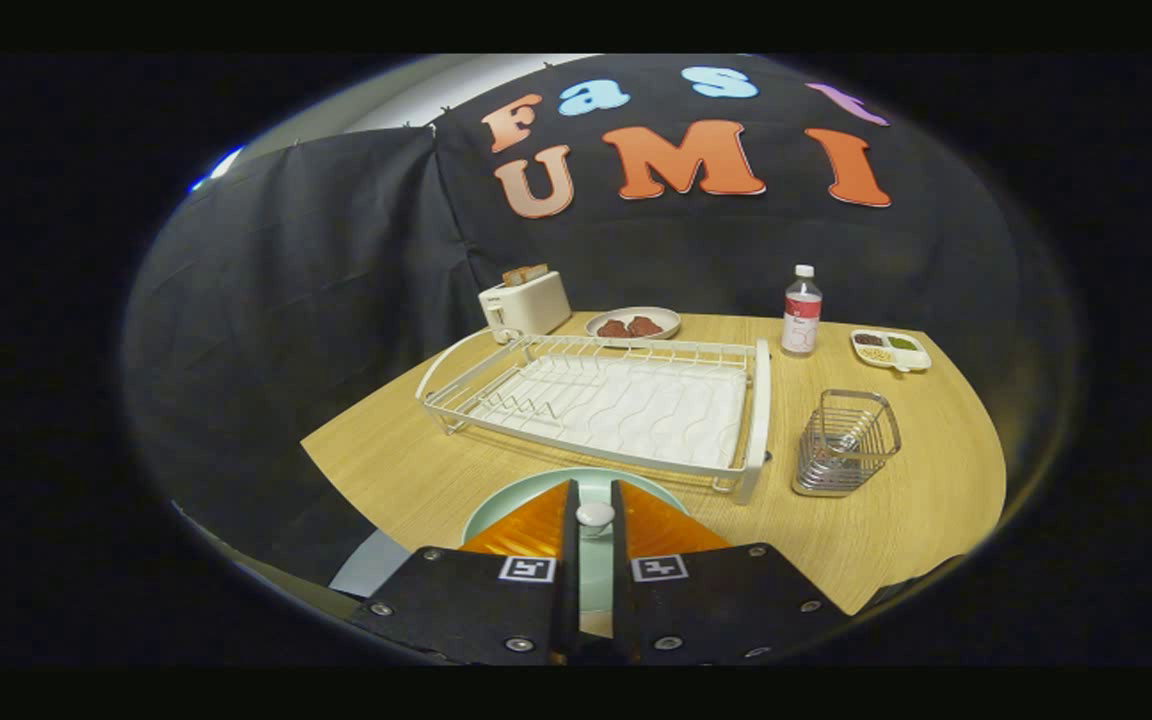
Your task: Take the plate from the dish rack, then take the spoon from the basket and place it into the plate.
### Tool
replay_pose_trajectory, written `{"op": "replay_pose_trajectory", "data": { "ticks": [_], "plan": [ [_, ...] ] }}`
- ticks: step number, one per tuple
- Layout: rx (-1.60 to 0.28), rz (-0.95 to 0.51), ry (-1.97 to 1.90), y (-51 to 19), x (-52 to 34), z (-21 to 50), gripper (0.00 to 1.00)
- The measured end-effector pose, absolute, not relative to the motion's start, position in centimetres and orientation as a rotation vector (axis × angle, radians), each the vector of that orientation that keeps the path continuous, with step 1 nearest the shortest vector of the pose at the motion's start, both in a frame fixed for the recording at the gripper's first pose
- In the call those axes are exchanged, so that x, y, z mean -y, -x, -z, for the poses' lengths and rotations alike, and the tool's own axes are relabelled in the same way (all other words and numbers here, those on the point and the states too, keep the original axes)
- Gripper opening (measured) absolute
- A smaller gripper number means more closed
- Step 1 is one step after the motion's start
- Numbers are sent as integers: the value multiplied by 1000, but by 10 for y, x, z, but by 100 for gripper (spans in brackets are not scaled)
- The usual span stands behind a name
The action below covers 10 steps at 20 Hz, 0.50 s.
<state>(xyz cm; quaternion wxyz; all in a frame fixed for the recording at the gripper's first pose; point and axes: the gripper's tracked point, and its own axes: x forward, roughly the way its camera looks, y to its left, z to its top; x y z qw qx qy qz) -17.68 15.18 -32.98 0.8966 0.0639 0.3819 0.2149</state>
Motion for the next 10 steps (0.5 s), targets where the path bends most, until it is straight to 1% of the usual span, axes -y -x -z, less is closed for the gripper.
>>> {"op": "replay_pose_trajectory", "data": {
  "ticks": [3,6,10],
  "plan": [
    [-839,-410,-185,187,-145,342,13],
    [-916,-387,-156,205,-140,364,14],
    [-997,-386,-158,221,-146,391,14]
  ]
}}
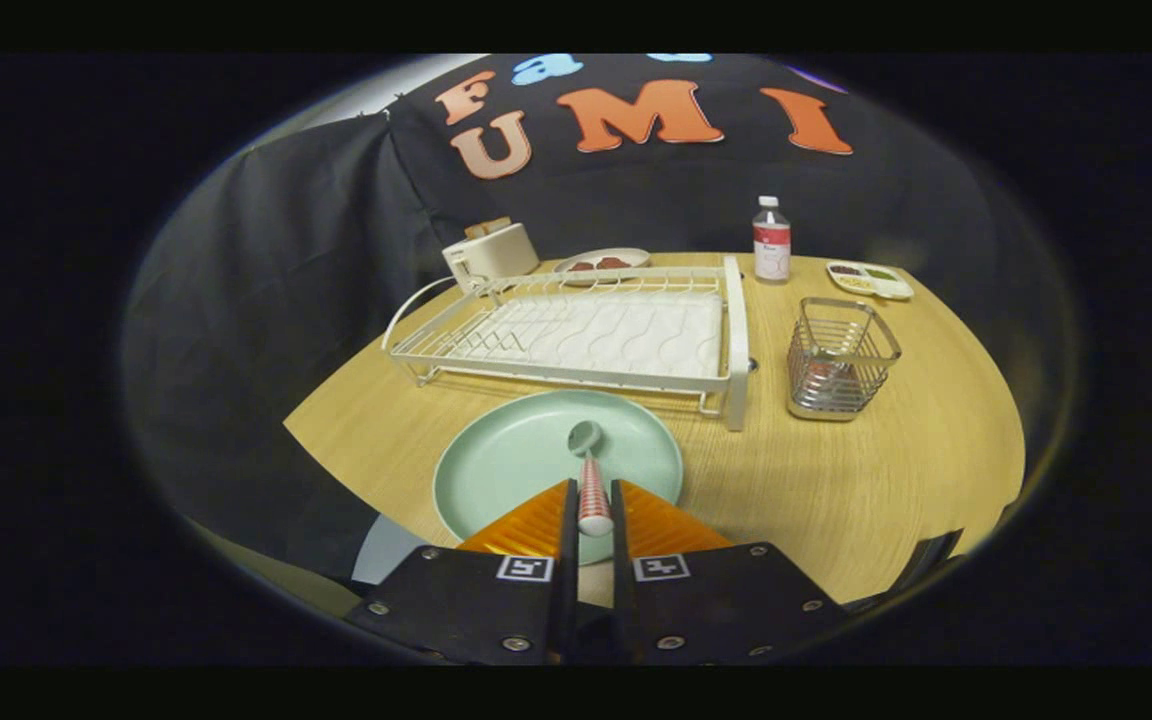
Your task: Take the plate from the dish rack, then take the spoon from the basket and place it into the plate.
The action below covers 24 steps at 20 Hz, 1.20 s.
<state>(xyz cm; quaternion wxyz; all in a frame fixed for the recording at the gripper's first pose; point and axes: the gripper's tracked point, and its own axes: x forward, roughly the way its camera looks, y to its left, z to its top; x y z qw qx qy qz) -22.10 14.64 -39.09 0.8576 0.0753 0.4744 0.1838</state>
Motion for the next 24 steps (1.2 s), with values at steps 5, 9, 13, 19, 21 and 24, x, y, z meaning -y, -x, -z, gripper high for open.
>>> {"op": "replay_pose_trajectory", "data": {
  "ticks": [5,9,13,19,21,24],
  "plan": [
    [-1085,-409,-160,235,-160,415,16],
    [-1137,-416,-162,245,-164,424,18],
    [-1122,-404,-169,238,-161,415,22],
    [-968,-361,-167,190,-143,360,38],
    [-897,-337,-174,169,-135,334,44],
    [-789,-304,-186,137,-121,291,49]
  ]
}}
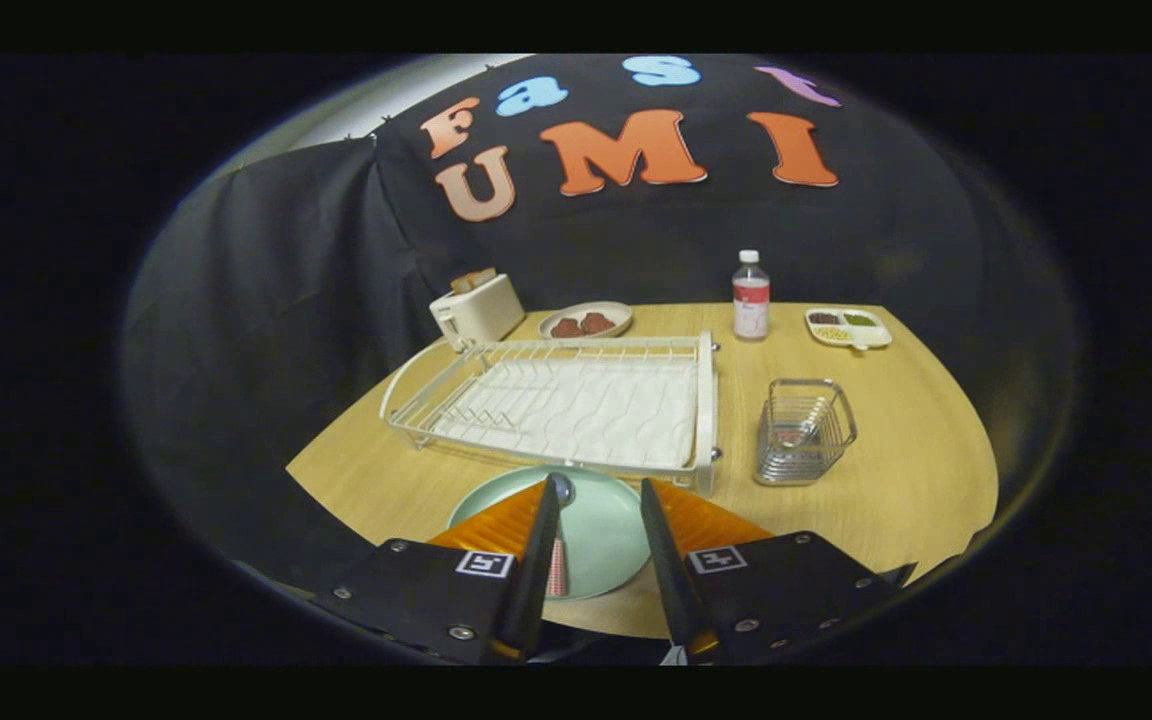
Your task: Take the plate from the dish rack, then take the spoon from the basket and place it into the plate.
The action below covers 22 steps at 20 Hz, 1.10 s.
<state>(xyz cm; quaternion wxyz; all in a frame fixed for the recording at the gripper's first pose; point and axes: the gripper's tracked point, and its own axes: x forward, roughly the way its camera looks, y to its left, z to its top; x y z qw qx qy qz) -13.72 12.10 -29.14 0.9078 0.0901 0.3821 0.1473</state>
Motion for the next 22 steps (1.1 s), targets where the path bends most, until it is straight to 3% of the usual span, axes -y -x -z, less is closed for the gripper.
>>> {"op": "replay_pose_trajectory", "data": {
  "ticks": [4,10,17,22],
  "plan": [
    [-632,-266,-169,99,-99,229,49],
    [-423,-215,-135,59,-73,142,61],
    [-233,-120,-106,38,-36,75,92],
    [-154,-58,-82,38,-18,56,97]
  ]
}}
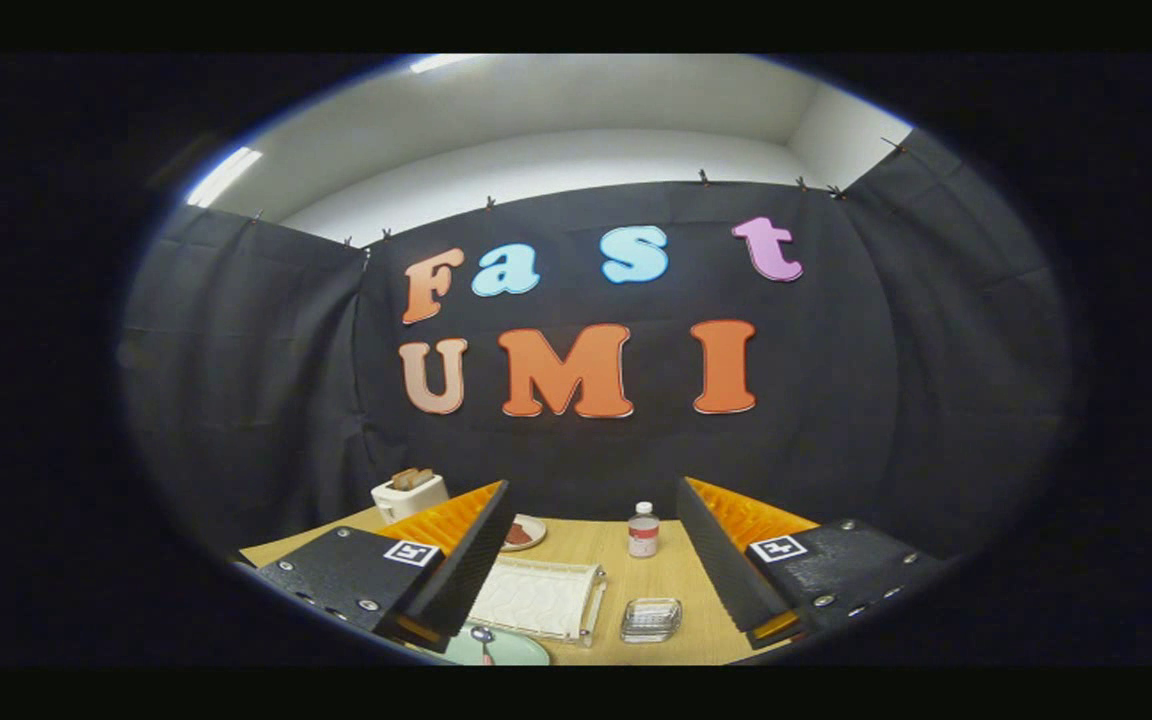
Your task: Take the plate from the dish rack, then take the spoon from the basket and place it into the plate.
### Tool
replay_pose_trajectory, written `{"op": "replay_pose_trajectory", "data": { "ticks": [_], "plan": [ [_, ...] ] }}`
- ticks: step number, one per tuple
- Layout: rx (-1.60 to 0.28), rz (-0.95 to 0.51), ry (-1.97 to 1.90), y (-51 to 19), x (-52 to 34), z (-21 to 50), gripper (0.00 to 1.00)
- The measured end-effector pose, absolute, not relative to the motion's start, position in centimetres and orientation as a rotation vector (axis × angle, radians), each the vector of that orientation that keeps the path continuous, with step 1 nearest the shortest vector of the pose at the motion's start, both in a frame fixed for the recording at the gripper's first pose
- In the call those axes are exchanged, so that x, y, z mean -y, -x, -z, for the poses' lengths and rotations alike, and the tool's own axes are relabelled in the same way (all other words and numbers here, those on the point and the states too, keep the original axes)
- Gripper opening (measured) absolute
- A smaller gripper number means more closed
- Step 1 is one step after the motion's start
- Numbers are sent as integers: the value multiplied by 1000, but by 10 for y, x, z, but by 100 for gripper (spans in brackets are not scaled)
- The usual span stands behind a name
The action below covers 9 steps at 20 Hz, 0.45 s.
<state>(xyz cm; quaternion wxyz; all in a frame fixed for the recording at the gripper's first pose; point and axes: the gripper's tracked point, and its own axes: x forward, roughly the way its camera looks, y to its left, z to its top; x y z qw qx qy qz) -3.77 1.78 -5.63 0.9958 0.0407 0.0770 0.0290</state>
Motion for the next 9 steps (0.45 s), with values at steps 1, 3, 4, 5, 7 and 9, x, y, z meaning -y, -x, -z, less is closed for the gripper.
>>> {"op": "replay_pose_trajectory", "data": {
  "ticks": [1,3,4,5,7,9],
  "plan": [
    [-139,-50,-79,37,-17,55,97],
    [-112,-34,-76,43,-10,49,97],
    [-102,-26,-76,44,-8,49,97],
    [-94,-21,-77,44,-7,48,97],
    [-76,-12,-78,44,-4,47,97],
    [-61,-3,-79,44,-1,47,97]
  ]
}}
